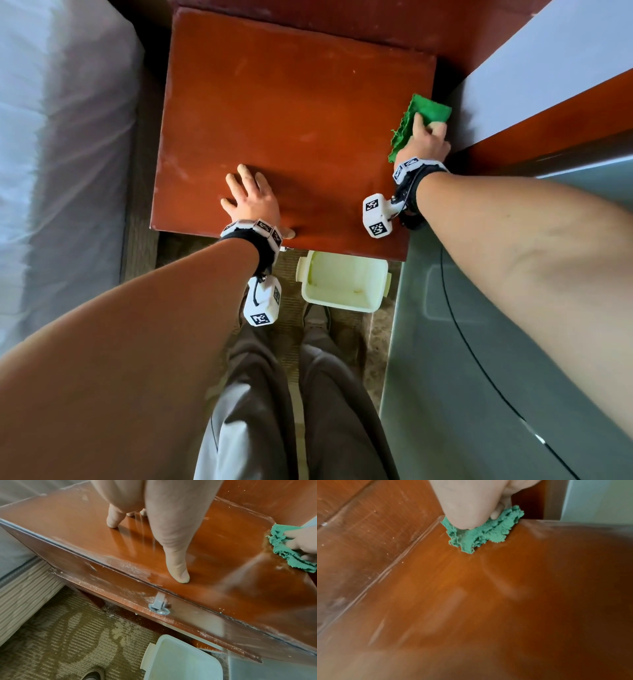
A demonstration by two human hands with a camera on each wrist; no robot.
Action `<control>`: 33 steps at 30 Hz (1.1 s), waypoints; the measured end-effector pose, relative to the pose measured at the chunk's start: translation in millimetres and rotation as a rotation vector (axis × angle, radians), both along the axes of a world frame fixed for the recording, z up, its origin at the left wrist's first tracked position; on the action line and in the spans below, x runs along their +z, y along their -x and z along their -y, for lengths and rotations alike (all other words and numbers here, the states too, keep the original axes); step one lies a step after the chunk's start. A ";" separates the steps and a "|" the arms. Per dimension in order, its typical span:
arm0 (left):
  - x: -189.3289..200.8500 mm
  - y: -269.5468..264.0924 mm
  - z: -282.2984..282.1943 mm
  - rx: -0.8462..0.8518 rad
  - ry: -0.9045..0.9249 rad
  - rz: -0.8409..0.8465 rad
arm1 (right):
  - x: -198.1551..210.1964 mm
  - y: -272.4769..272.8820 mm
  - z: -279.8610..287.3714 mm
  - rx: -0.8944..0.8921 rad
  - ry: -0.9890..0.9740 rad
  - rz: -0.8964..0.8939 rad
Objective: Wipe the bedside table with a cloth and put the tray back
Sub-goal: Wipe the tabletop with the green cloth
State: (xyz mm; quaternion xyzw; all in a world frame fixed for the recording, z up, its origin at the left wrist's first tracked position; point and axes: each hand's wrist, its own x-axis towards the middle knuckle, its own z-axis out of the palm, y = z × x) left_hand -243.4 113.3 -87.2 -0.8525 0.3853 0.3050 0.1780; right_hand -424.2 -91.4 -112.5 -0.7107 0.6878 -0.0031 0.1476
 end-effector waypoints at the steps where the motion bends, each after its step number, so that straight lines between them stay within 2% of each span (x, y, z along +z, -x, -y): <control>1: 1.3 0.3 0.1 0.001 -0.003 -0.001 | 1.5 2.7 -8.5 -0.010 -0.007 0.000; 5: 4.4 2.2 0.4 0.007 0.009 -0.001 | 1.1 25.9 -50.1 -0.025 -0.030 0.044; 9: 5.4 1.7 0.3 0.013 0.014 -0.007 | -6.4 44.4 -101.8 -0.060 0.057 0.122; 14: 6.7 2.7 -1.2 0.006 0.038 -0.004 | -1.0 59.7 -158.0 -0.189 -0.101 0.031; 17: 8.3 1.7 -1.8 -0.007 0.031 -0.009 | -1.9 59.0 -180.7 -0.226 -0.095 0.047; 25: 10.4 -2.3 -6.3 -0.057 0.050 -0.031 | 9.1 4.6 -204.2 0.056 -0.240 -0.088; 33: 14.9 -32.5 -17.0 -0.132 0.068 -0.144 | 6.9 -57.0 -212.5 0.350 -0.239 -0.072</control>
